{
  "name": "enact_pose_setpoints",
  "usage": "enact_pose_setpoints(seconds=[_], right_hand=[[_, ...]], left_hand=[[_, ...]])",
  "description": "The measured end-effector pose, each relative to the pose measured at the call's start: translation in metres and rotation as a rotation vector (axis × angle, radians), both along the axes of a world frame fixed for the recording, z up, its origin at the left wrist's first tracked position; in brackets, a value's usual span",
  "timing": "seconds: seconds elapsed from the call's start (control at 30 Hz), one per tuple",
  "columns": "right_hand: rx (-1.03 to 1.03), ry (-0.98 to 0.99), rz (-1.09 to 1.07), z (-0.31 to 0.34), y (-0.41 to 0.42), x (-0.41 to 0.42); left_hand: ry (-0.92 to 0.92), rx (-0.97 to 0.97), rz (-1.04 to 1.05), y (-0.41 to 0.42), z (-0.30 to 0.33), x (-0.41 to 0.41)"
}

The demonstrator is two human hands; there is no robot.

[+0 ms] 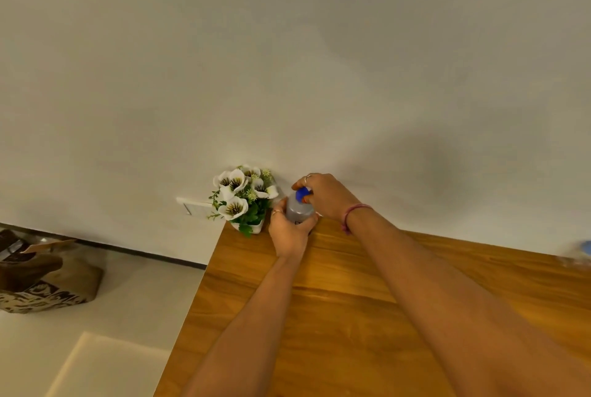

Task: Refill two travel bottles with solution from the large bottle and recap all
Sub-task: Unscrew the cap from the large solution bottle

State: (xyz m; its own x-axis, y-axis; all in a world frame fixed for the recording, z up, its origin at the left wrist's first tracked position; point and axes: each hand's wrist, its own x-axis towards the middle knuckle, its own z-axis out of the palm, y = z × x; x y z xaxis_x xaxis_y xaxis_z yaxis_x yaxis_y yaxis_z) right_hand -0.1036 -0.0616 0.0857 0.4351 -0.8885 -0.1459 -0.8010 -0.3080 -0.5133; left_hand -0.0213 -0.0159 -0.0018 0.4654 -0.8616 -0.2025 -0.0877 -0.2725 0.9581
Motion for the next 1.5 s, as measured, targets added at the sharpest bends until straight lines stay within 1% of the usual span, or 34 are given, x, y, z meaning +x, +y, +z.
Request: enact_pose_setpoints(seconds=[0.13,0.3,0.57,0.67,0.77,0.93,1.1,1.27,1.37,1.5], right_hand=[[0.063,-0.021,0.009,0.013,0.026,-0.033],[0.116,-0.012,0.000,0.021,0.078,-0.084],[0.144,-0.044,-0.093,0.031,0.186,-0.170],[0.145,-0.042,-0.097,0.033,0.218,-0.195],[0.127,0.002,-0.075,0.035,0.246,-0.215],[0.091,0.086,-0.035,0.033,0.279,-0.233],[0.091,0.104,-0.007,0.025,0.296,-0.242],[0.057,0.153,0.052,0.018,0.308,-0.243],[0.026,0.185,0.050,0.015,0.310,-0.241],[-0.017,0.205,0.034,0.012,0.310,-0.240]], left_hand=[[-0.023,0.024,-0.051,0.029,0.003,-0.022],[-0.146,0.004,-0.205,0.079,0.008,-0.058],[-0.129,0.013,-0.407,0.170,0.010,-0.119],[-0.110,0.011,-0.452,0.201,0.012,-0.140],[-0.086,0.015,-0.483,0.228,0.013,-0.159],[-0.104,0.051,-0.504,0.260,0.006,-0.176],[-0.117,0.068,-0.536,0.278,0.001,-0.184],[-0.075,0.059,-0.565,0.289,-0.001,-0.184],[-0.059,0.055,-0.589,0.289,0.001,-0.184],[-0.094,0.062,-0.618,0.288,-0.001,-0.182]])
